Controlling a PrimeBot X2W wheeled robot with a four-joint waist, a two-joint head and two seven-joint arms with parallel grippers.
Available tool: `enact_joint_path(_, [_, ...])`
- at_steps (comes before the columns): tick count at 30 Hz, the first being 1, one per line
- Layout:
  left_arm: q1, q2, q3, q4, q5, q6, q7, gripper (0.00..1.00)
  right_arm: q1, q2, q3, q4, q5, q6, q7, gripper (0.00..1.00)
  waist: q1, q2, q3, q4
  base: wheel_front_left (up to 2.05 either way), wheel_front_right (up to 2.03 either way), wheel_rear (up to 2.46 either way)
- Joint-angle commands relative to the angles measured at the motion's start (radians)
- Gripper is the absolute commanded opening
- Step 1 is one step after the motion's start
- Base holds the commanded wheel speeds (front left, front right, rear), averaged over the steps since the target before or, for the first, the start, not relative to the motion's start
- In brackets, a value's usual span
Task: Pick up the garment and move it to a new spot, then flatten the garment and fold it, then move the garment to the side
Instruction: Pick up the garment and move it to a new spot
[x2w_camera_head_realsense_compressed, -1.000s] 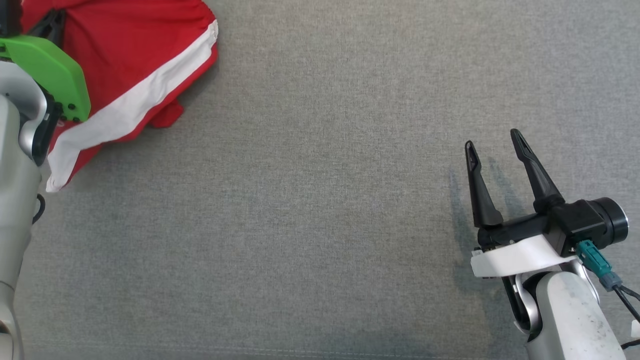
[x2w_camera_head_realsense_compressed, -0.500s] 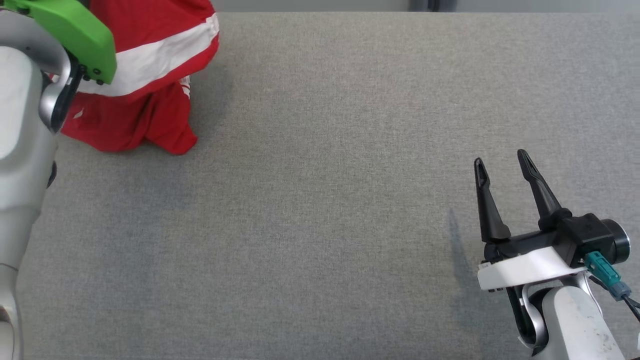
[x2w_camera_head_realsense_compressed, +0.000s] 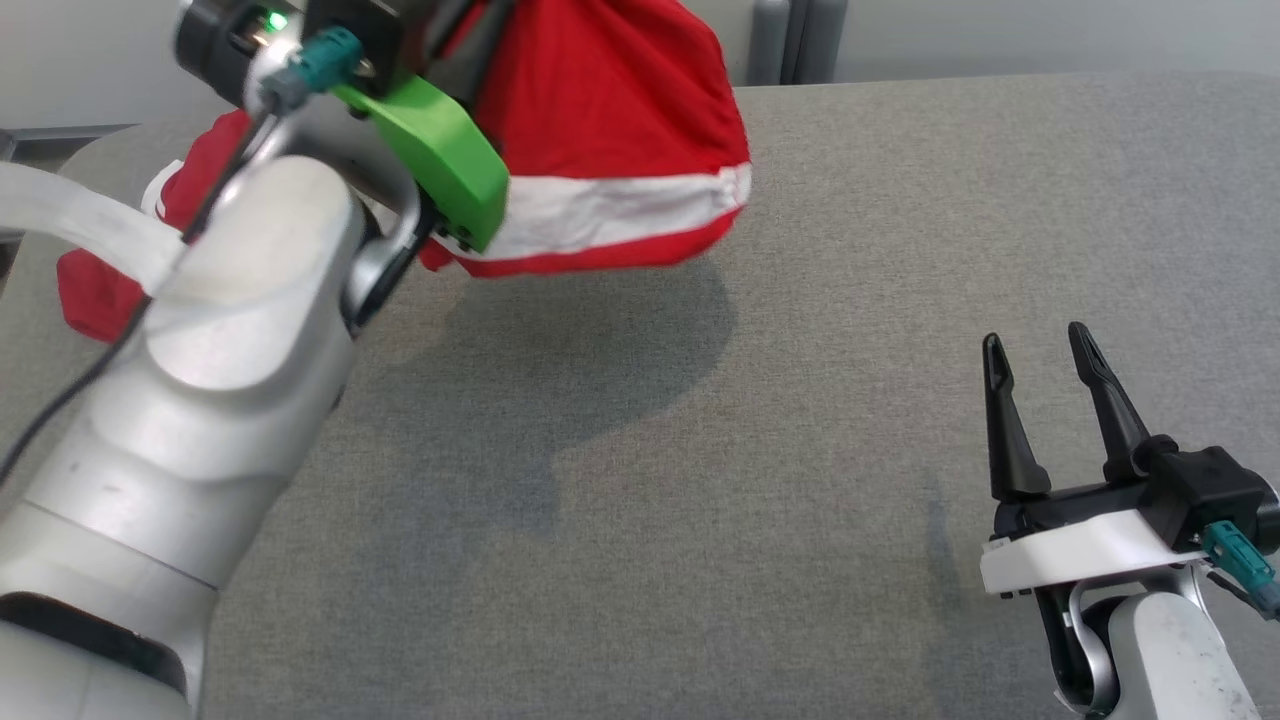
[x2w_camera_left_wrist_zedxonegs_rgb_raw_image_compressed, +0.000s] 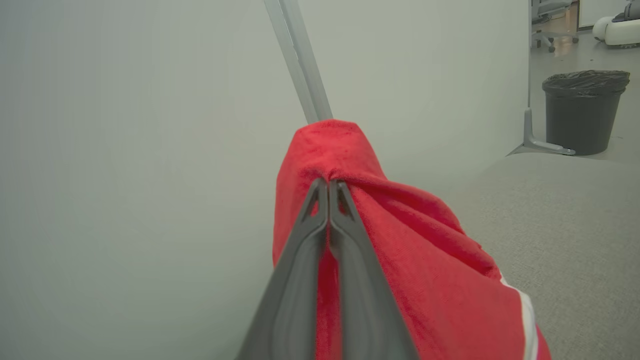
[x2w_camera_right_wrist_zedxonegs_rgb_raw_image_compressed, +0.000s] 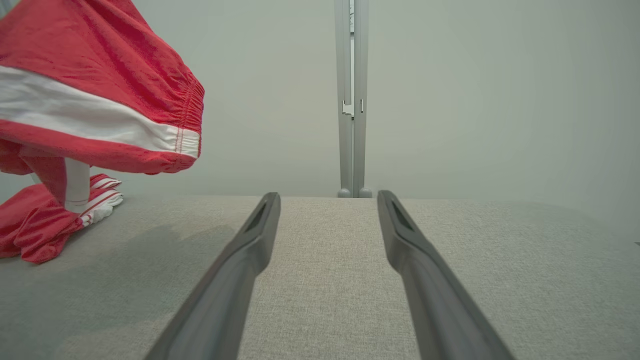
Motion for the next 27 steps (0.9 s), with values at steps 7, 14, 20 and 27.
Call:
enact_joint_path(7, [0.153,-0.096,-0.072,0.011,-0.05,0.0,-0.011,0.0,0.017,-0.003,-0.01,-0.007,0.015,0.0,-0.003,1.0,0.0,-0.0001,0.007,-0.052,0.0,0.0,0.0])
enact_joint_path(14, [0.246,-0.187,-0.082,0.142,-0.091,0.024,-0.065,0.0,-0.006,-0.003,0.013,-0.003,0.026,0.0,-0.003,1.0,0.0,-0.0001,0.036,-0.097,0.0,0.0,0.0])
enact_joint_path(20, [0.284,-0.229,-0.103,0.33,-0.123,0.042,-0.106,0.0,-0.025,-0.003,0.048,0.009,0.036,0.0,-0.003,1.0,0.0,-0.0001,0.07,-0.165,0.0,0.0,0.0])
enact_joint_path(27, [0.332,-0.23,-0.17,0.325,-0.206,0.057,-0.121,0.0,-0.021,-0.003,0.065,0.02,0.045,0.0,-0.003,1.0,0.0,-0.0001,0.066,-0.204,0.0,0.0,0.0])
